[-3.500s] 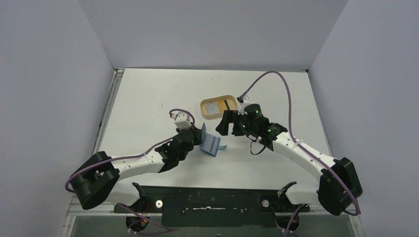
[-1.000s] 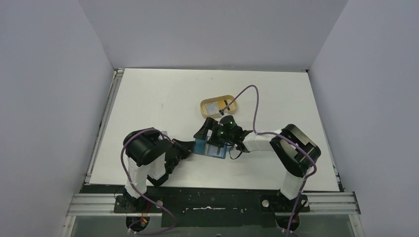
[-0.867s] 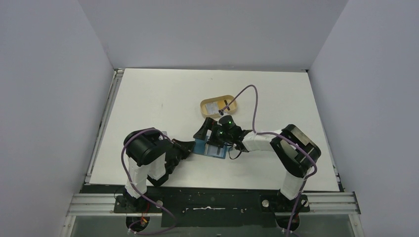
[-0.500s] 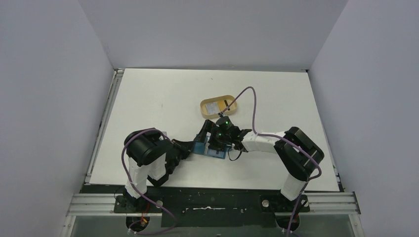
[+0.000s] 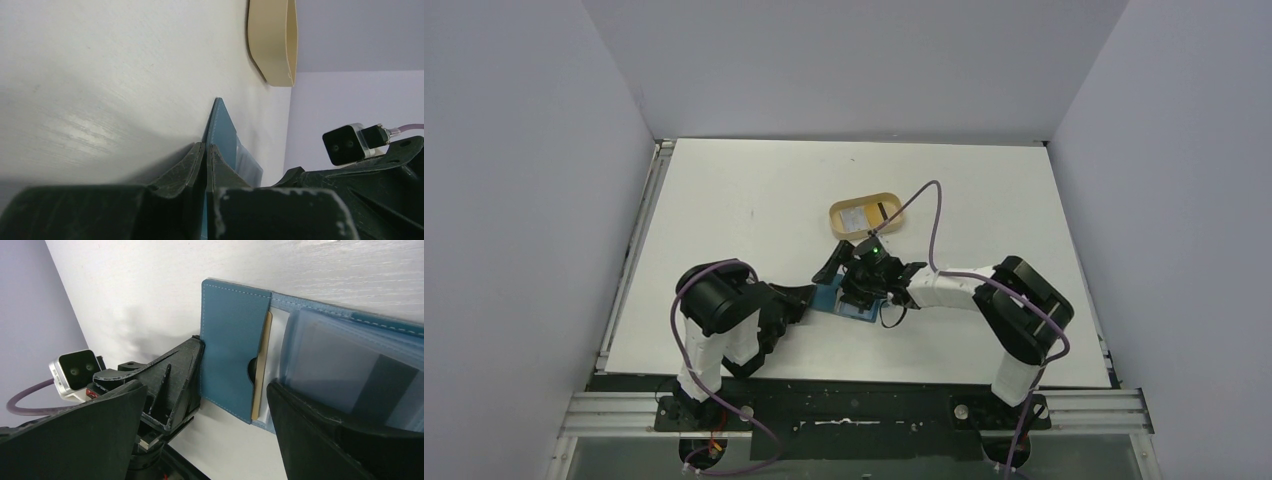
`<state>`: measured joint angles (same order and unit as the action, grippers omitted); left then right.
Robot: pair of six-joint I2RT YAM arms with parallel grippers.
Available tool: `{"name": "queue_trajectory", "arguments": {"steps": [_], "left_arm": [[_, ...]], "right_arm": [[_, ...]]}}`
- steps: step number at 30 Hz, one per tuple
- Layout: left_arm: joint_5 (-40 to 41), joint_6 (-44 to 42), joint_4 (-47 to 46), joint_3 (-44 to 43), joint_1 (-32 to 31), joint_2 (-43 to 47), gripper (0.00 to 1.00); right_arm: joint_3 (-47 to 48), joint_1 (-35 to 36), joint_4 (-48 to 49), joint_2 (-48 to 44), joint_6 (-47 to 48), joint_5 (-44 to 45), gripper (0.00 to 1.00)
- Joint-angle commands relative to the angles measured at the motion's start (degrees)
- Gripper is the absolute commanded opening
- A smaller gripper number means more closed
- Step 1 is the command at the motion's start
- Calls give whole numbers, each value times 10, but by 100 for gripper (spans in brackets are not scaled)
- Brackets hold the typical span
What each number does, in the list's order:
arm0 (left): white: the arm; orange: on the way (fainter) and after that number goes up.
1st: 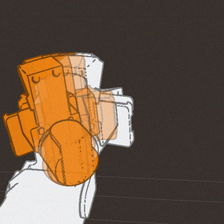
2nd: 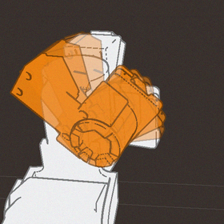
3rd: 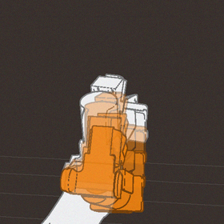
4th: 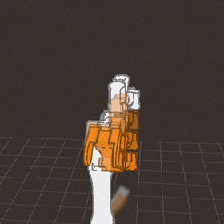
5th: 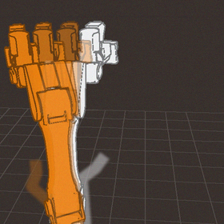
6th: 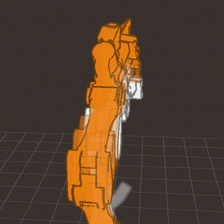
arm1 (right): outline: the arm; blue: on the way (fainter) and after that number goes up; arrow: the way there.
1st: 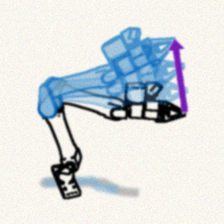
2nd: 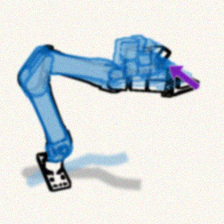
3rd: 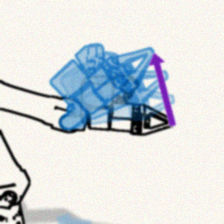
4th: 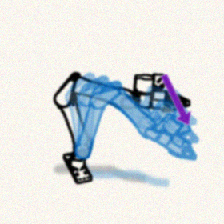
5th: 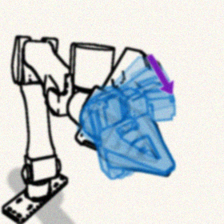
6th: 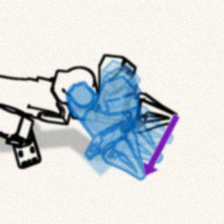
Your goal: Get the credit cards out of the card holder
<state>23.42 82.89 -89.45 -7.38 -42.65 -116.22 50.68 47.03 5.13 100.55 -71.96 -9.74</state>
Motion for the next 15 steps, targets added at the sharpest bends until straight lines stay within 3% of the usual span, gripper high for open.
{"name": "queue_trajectory", "arguments": {"steps": [1, 9, 15], "left_arm": [[-24, 7, 90, 20, -6, 17, 0], [-34, 62, 91, 23, -5, 64, 0], [-39, 76, 90, 27, -5, 82, 0]], "right_arm": [[-50, 12, -56, 1, -11, 32, 100], [-78, 9, 14, -19, -2, 48, 100], [-101, -1, 94, -33, 10, 7, 100]]}}
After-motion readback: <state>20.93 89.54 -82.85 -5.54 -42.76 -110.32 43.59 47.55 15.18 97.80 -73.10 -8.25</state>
